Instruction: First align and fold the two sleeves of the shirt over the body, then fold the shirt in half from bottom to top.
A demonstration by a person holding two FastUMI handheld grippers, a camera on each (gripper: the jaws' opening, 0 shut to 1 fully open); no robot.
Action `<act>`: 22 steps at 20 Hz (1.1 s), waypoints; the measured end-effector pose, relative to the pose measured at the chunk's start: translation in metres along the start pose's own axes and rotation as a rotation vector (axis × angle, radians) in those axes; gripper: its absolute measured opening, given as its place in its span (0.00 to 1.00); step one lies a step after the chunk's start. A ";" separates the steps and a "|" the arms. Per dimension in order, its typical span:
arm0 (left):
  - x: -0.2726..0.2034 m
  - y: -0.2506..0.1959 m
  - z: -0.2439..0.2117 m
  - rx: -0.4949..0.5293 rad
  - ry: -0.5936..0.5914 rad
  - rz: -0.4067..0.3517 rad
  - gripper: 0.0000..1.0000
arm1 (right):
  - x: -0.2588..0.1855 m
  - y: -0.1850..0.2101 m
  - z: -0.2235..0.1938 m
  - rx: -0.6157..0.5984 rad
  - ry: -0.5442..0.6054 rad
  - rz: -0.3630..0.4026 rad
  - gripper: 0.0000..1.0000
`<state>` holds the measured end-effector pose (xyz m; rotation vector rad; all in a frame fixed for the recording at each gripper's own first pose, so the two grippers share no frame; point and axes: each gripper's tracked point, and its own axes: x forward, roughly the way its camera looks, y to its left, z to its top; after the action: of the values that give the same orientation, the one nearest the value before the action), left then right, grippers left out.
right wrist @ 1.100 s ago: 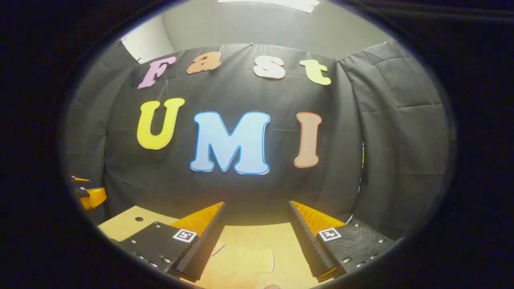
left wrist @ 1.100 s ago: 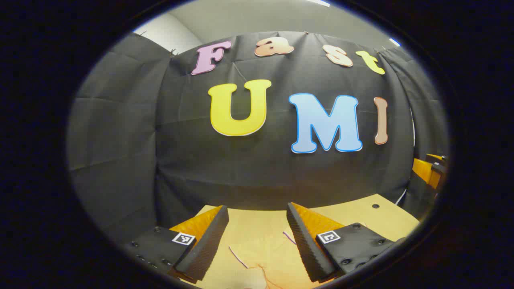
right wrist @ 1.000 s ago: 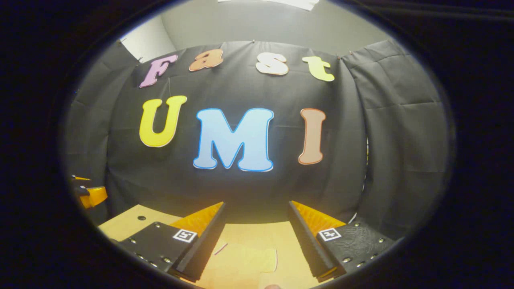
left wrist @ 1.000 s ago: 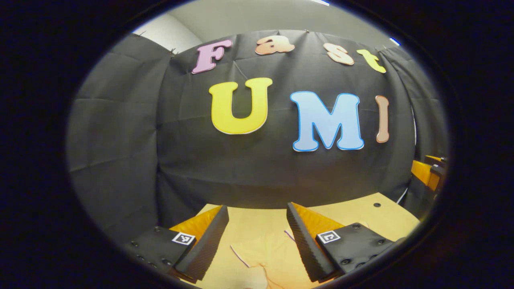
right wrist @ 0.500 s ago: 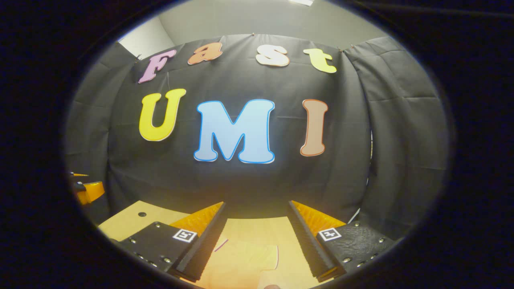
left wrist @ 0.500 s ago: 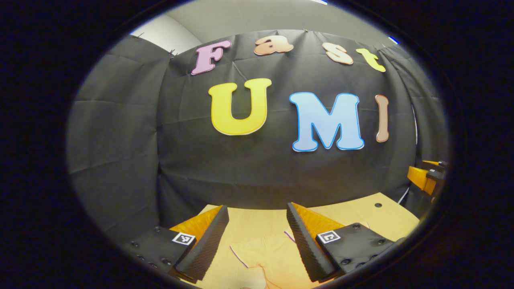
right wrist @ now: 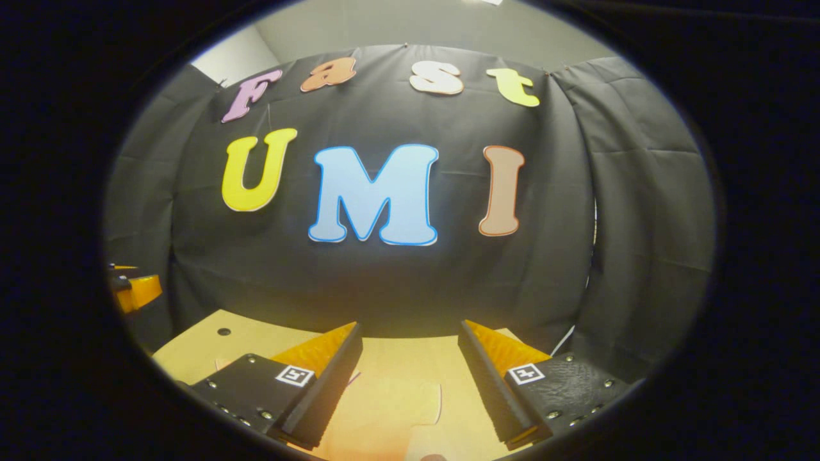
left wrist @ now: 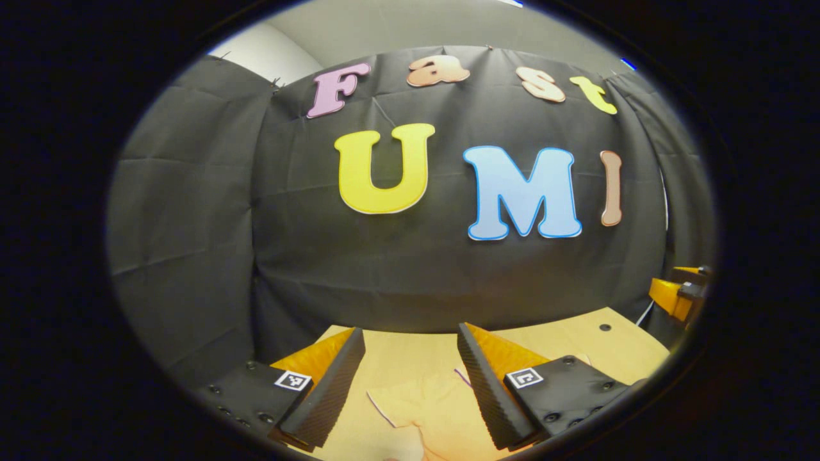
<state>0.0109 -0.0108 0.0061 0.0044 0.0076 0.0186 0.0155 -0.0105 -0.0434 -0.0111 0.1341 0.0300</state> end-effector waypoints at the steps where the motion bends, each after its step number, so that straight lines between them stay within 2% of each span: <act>1: 0.001 0.000 -0.001 0.002 0.002 0.001 0.95 | 0.002 -0.001 -0.005 0.001 0.011 0.000 0.94; 8: -0.002 -0.001 0.008 0.026 0.003 0.006 0.94 | 0.042 -0.012 -0.053 0.011 0.126 0.002 0.94; 14: -0.005 0.006 0.009 0.032 0.015 0.029 0.95 | 0.089 -0.018 -0.118 0.061 0.269 0.005 0.95; 22: -0.006 0.015 0.004 0.039 0.041 0.061 0.95 | 0.137 -0.029 -0.207 0.025 0.461 -0.011 0.95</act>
<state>0.0046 0.0040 0.0102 0.0438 0.0488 0.0797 0.1242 -0.0386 -0.2670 0.0069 0.5955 0.0142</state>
